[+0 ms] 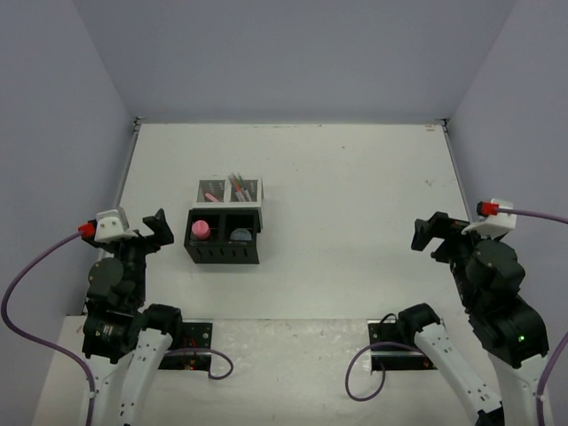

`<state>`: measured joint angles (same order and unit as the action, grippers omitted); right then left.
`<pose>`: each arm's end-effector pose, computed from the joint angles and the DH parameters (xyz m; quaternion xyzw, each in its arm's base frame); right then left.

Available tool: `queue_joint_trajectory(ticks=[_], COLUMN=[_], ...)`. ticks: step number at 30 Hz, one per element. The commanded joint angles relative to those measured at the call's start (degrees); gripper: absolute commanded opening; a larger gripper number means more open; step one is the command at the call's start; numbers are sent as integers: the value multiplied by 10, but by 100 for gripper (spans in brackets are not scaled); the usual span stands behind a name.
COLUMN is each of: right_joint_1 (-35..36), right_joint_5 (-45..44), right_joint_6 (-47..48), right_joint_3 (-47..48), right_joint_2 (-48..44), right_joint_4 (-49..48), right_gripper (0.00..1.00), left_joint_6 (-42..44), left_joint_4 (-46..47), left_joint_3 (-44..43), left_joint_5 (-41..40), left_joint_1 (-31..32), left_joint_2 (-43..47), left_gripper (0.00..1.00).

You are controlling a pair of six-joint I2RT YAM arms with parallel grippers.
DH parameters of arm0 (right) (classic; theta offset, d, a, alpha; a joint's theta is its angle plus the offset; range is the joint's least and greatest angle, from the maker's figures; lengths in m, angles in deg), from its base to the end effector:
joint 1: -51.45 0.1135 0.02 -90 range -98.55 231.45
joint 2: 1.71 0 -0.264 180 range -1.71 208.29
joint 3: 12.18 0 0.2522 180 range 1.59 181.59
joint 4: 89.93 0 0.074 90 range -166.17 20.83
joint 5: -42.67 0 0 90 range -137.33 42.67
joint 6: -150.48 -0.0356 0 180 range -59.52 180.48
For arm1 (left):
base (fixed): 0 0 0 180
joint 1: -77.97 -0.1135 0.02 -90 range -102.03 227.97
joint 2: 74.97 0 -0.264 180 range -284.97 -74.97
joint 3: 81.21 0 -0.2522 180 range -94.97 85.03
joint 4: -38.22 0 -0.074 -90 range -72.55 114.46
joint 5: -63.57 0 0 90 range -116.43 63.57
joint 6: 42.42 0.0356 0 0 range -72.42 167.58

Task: Sort the stationery into containers
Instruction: Reset both arms

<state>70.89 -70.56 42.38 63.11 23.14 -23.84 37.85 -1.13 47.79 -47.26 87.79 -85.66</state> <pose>0.0460 0.0013 0.3901 0.1125 0.7818 0.0386 0.6120 0.0614 0.0022 0.3274 -0.1284 0.6897 0.0059 0.7126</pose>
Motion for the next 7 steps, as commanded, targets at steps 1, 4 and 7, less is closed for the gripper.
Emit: queue_joint_trajectory(ticks=[1, 4, 7], right_joint_1=[-2, -2, -2], right_joint_5=[18, 20, 20], right_joint_6=[15, 17, 18], right_joint_3=[-1, 0, -3], right_joint_2=[-15, -23, -36], right_joint_4=[-13, -14, -20], right_gripper=[99, 99, 99], left_joint_6=[21, 19, 18], left_joint_4=[25, 26, 30], left_joint_3=[7, 6, 6], left_joint_5=[19, 20, 22], left_joint_1=[2, 2, 2], left_joint_2=[-9, -11, -13], left_gripper=[100, 100, 100])
